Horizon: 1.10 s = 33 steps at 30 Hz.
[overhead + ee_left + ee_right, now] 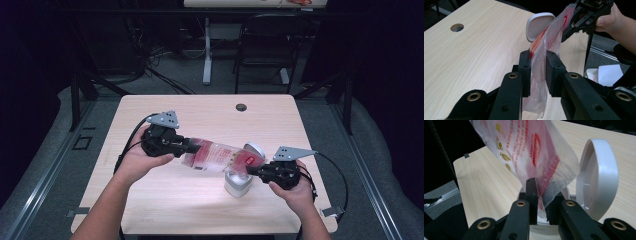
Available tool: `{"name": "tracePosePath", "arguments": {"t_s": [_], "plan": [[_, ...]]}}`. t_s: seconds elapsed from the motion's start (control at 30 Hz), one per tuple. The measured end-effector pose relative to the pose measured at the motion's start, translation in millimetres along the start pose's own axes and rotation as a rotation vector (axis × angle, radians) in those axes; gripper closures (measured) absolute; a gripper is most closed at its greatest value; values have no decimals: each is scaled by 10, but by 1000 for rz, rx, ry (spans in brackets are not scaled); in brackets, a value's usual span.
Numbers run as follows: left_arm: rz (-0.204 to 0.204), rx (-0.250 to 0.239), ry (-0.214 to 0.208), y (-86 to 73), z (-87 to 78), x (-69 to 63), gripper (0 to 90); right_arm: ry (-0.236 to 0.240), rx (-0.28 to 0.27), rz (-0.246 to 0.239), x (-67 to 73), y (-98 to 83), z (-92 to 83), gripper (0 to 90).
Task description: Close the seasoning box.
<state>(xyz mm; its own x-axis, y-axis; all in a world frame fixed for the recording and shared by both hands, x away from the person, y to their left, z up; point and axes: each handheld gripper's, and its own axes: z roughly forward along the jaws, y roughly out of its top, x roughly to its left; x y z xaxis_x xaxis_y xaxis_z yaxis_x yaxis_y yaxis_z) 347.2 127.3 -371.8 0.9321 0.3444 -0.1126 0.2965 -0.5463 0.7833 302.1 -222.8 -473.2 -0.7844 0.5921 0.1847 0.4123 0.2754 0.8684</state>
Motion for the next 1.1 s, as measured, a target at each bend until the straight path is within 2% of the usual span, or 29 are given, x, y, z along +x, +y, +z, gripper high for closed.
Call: {"name": "tracePosePath", "arguments": {"t_s": [1.1], "plan": [[-35,-27,5,-200,-40,61,762,24,14,11,-31,-44,41,796]]}}
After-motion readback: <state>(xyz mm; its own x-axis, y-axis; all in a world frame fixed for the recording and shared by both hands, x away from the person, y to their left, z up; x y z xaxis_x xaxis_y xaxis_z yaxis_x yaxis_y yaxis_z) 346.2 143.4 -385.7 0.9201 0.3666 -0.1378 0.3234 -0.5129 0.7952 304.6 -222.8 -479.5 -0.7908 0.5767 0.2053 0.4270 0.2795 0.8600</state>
